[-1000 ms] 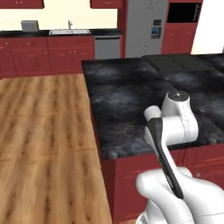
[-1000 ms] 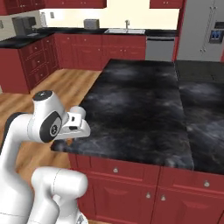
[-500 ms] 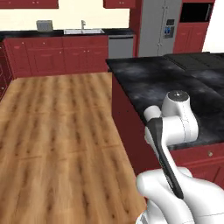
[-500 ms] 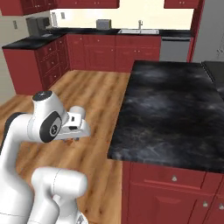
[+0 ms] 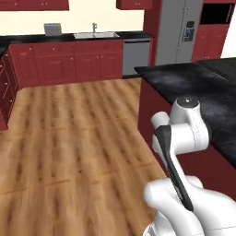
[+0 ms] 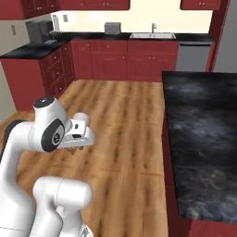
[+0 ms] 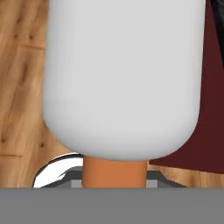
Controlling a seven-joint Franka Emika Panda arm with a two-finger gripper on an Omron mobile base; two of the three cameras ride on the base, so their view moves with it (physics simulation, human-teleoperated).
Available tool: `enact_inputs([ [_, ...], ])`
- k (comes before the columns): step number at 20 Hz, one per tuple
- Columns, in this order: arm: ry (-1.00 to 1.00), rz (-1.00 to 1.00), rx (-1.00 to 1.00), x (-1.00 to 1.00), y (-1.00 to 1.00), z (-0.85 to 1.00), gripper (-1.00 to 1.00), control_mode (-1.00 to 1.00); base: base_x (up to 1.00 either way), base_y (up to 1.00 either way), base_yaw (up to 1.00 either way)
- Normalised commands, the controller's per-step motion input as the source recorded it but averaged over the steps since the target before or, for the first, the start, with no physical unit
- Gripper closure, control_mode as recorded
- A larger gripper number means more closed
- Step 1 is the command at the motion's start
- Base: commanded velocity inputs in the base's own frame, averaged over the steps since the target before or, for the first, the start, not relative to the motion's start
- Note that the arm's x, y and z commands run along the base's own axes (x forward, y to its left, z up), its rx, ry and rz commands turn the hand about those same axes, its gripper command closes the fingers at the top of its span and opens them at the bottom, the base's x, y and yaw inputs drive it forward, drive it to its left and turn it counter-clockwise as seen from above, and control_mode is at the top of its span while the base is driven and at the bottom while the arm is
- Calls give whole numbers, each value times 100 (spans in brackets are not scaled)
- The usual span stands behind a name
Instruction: Restock the sink supplies by placing the sponge and soap dispenser on the counter and next to the sink. Make sure the soap dispenser is upright.
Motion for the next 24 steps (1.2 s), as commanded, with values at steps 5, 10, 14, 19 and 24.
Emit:
enact_inputs([
  [5,0,0,0,0,0,0,100,100,100,97,-18],
  [10,0,0,0,0,0,0,100,100,100,68,-15],
  [14,0,0,0,0,0,0,100,100,100,47,-12],
  [19,0,0,0,0,0,0,100,100,100,32,-10],
  [24,0,0,0,0,0,0,100,100,100,30,-8],
])
